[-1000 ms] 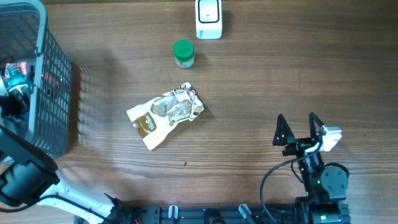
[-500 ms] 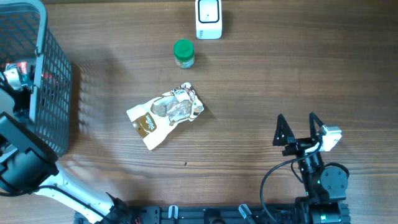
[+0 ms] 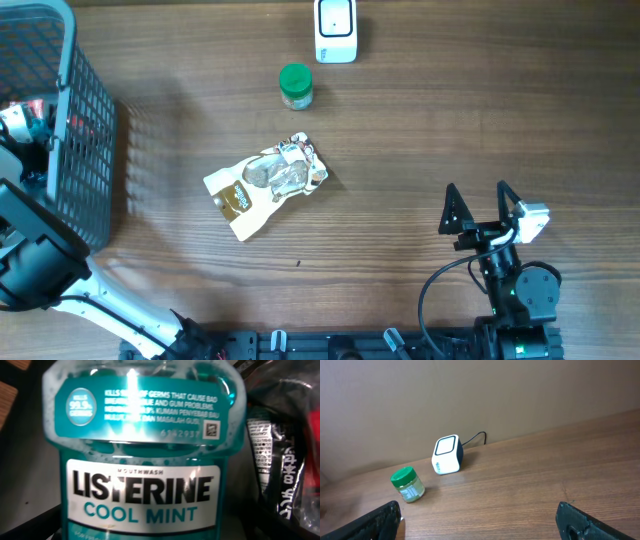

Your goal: Scan the item barcode

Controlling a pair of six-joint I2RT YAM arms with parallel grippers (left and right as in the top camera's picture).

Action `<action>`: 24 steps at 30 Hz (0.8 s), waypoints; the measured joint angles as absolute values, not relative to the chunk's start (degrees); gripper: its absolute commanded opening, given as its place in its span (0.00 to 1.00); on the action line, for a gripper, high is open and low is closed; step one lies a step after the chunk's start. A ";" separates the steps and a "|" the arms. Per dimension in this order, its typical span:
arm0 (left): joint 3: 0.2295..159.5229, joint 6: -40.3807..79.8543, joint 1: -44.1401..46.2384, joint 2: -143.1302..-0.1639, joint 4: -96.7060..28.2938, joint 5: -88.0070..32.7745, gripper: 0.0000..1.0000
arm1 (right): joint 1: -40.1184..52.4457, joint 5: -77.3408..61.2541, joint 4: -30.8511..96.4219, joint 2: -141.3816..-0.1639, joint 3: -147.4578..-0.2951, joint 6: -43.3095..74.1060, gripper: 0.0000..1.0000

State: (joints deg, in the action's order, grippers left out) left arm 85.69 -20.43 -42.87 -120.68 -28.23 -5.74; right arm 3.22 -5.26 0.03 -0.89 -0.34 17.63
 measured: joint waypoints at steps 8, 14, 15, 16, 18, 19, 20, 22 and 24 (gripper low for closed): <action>85.97 -20.25 -42.87 -120.86 -29.58 -6.83 0.63 | 3.22 -5.26 0.03 -0.89 -0.34 17.63 1.00; 86.24 -20.08 -42.87 -120.86 -30.61 -6.76 0.56 | 3.22 -5.26 0.03 -0.89 -0.34 17.63 1.00; 86.24 -19.79 -42.87 -120.86 -30.63 -6.76 0.55 | 3.22 -5.26 0.03 -0.89 -0.34 17.63 1.00; 86.26 -19.31 -42.87 -120.86 -30.76 -6.76 0.52 | 3.22 -5.26 0.05 -0.89 -0.34 17.63 1.00; 86.28 -18.52 -42.87 -120.86 -30.83 -6.74 0.52 | 3.22 -5.26 0.03 -0.89 -0.34 17.63 1.00; 86.32 -17.93 -42.87 -120.77 -31.05 -6.74 0.52 | 3.22 -5.26 0.03 -0.89 -0.34 17.63 1.00; 86.32 -17.39 -42.87 -120.64 -31.51 -6.74 0.52 | 3.22 -5.26 0.03 -0.89 -0.34 17.63 1.00; 86.30 -16.58 -42.87 -120.20 -32.64 -6.74 0.52 | 3.22 -5.26 0.03 -0.89 -0.34 17.63 1.00; 86.04 -15.68 -42.87 -119.59 -33.67 -6.76 0.52 | 3.22 -5.26 0.03 -0.89 -0.34 17.63 1.00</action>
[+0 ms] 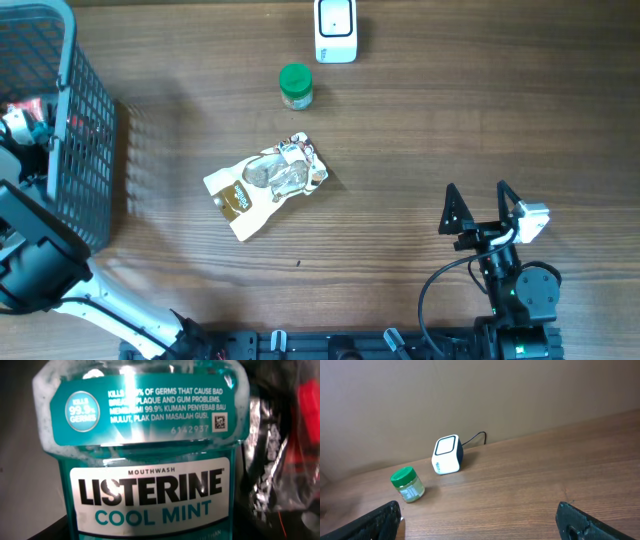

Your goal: Scan the item barcode

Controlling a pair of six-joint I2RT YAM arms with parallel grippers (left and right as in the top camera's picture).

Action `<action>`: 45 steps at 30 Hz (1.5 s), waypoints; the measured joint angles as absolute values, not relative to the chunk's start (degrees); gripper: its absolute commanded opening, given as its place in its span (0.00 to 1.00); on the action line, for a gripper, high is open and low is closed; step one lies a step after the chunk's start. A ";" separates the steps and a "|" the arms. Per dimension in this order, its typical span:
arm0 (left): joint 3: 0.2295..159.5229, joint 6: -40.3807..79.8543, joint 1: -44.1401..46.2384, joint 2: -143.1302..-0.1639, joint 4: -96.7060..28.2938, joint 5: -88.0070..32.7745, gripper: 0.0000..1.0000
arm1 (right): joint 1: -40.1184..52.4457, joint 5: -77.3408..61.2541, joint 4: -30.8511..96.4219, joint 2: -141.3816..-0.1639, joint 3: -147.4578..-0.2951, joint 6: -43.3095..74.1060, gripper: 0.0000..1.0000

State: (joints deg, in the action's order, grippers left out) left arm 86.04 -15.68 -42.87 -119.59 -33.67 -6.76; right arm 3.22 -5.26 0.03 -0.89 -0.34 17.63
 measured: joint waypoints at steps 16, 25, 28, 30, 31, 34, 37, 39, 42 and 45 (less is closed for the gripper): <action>84.64 -11.05 -42.92 -97.38 -38.39 -6.59 0.75 | 3.22 -5.26 0.05 -0.89 -0.34 17.63 1.00; 84.66 -7.01 -42.92 -98.70 -37.39 -6.79 1.00 | 3.22 -5.26 0.05 -0.89 -0.34 17.63 1.00; 84.71 -4.67 -42.89 -104.62 -36.34 -6.92 1.00 | 3.22 -5.26 0.03 -0.89 -0.36 17.63 1.00; 84.71 -3.49 -42.89 -108.42 -35.66 -6.96 1.00 | 3.22 -5.26 0.05 -0.89 -0.34 17.63 1.00; 84.71 -3.01 -42.85 -110.26 -35.53 -6.96 1.00 | 3.22 -5.26 0.05 -0.89 -0.34 17.63 1.00; 84.71 -1.32 -42.83 -114.98 -34.70 -6.96 1.00 | 3.22 -5.26 0.03 -0.89 -0.34 17.63 1.00; 84.71 -0.69 -42.83 -117.34 -33.98 -6.96 1.00 | 3.22 -5.26 0.03 -0.89 -0.34 17.63 1.00; 84.71 -0.49 -42.83 -117.78 -33.28 -6.98 1.00 | 3.22 -5.26 0.03 -0.89 -0.34 17.63 1.00; 84.71 -0.49 -42.74 -117.89 -32.53 -6.96 1.00 | 3.22 -5.26 0.03 -0.89 -0.34 17.63 1.00; 84.71 -0.49 -42.74 -118.58 -31.94 -6.94 1.00 | 3.22 -5.26 0.03 -0.89 -0.34 17.63 1.00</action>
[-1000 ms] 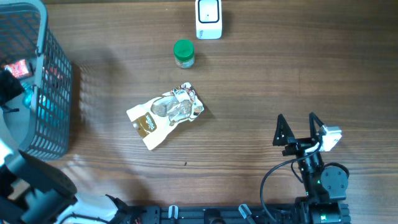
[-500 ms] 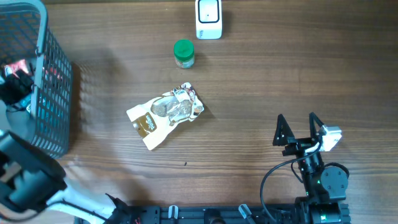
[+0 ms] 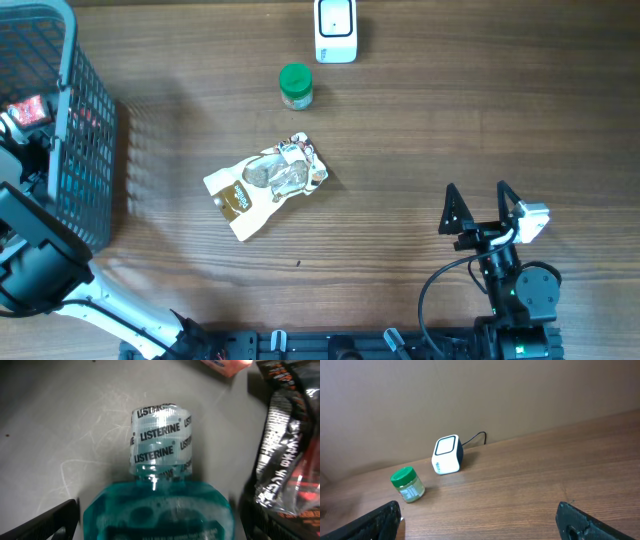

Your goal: Scan the item barcode

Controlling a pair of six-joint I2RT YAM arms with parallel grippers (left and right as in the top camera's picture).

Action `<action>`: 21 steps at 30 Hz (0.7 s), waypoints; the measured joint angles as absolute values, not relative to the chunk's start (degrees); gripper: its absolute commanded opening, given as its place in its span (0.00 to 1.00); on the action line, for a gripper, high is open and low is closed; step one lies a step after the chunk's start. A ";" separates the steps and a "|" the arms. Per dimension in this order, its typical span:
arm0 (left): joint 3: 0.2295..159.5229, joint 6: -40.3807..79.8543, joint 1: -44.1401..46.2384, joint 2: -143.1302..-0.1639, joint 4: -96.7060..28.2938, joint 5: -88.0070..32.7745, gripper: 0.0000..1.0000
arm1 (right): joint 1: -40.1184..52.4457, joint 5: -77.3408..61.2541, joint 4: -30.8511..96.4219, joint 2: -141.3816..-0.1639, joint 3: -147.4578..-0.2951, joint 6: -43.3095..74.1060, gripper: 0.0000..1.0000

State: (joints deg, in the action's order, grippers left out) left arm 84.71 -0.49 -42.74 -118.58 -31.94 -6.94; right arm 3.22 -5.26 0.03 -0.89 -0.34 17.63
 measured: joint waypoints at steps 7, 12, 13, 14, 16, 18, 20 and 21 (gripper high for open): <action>86.02 -0.47 -42.72 -119.87 -30.94 -6.68 0.91 | 3.22 -5.26 0.05 -0.89 -0.34 17.63 1.00; 86.17 -0.54 -42.70 -120.11 -31.38 -5.87 0.90 | 3.22 -5.26 0.03 -0.89 -0.34 17.63 1.00; 86.24 -0.54 -42.70 -120.11 -31.70 -5.89 0.92 | 3.22 -5.26 0.03 -0.89 -0.34 17.63 1.00; 86.37 -0.54 -42.70 -120.11 -32.27 -5.89 1.00 | 3.22 -5.26 0.03 -0.89 -0.34 17.63 1.00; 86.74 -0.69 -42.52 -120.11 -33.69 -5.91 1.00 | 3.22 -5.26 0.03 -0.89 -0.34 17.63 1.00; 87.05 -0.71 -42.46 -120.11 -34.83 -5.89 1.00 | 3.22 -5.26 0.05 -0.89 -0.34 17.63 1.00; 87.29 -0.73 -42.41 -120.11 -35.88 -5.87 1.00 | 3.22 -5.26 0.03 -0.89 -0.34 17.63 1.00; 87.37 -0.73 -42.41 -120.11 -36.27 -5.87 1.00 | 3.25 -5.26 0.03 -0.89 -0.34 17.63 1.00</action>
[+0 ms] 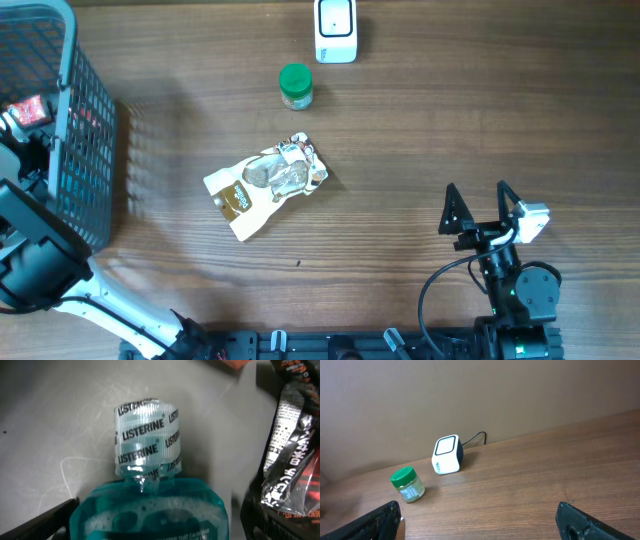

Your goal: Scan the item barcode

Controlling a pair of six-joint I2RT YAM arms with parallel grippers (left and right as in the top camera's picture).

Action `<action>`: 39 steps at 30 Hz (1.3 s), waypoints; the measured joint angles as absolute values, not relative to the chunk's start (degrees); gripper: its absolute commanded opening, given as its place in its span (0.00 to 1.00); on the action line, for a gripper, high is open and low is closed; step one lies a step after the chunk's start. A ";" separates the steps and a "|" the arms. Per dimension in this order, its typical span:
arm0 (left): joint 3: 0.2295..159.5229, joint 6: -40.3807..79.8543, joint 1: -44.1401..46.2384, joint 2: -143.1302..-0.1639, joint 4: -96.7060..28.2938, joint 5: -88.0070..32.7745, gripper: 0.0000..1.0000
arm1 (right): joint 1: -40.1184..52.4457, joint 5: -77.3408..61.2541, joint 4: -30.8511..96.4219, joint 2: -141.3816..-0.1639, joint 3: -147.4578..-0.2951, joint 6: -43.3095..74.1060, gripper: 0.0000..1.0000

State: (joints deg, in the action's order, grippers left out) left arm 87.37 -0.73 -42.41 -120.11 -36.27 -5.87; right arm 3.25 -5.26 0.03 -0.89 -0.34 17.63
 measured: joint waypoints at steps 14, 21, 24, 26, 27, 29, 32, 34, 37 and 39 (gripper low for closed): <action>87.74 -0.89 -42.48 -120.05 -38.98 -5.02 0.64 | 3.22 -5.26 0.03 -0.89 -0.34 17.63 1.00; 87.68 -0.75 -42.48 -119.66 -39.70 -5.15 0.66 | 3.22 -5.26 0.03 -0.89 -0.34 17.63 1.00; 87.13 -0.60 -42.48 -118.87 -41.01 -5.87 0.67 | 3.22 -5.26 0.03 -0.89 -0.34 17.63 1.00; 86.17 -0.47 -42.48 -117.69 -42.19 -5.93 0.67 | 3.22 -5.26 0.03 -0.89 -0.34 17.63 1.00; 85.67 -0.45 -42.48 -117.14 -42.70 -5.91 0.67 | 3.22 -5.26 0.05 -0.89 -0.34 17.63 1.00; 84.90 -0.25 -42.48 -115.44 -43.33 -5.89 0.68 | 3.22 -5.26 0.03 -0.89 -0.34 17.63 1.00; 84.58 -0.08 -42.48 -111.15 -43.64 -5.91 0.69 | 3.22 -5.26 0.03 -0.89 -0.34 17.63 1.00; 84.60 -0.08 -42.48 -107.33 -43.64 -5.93 0.69 | 3.22 -5.26 0.03 -0.89 -0.34 17.63 1.00; 84.60 -0.05 -42.48 -102.06 -43.62 -5.93 0.69 | 3.22 -5.26 0.03 -0.89 -0.34 17.63 1.00; 84.60 -0.05 -42.48 -99.37 -43.57 -5.93 0.69 | 3.22 -5.26 0.03 -0.89 -0.34 17.63 1.00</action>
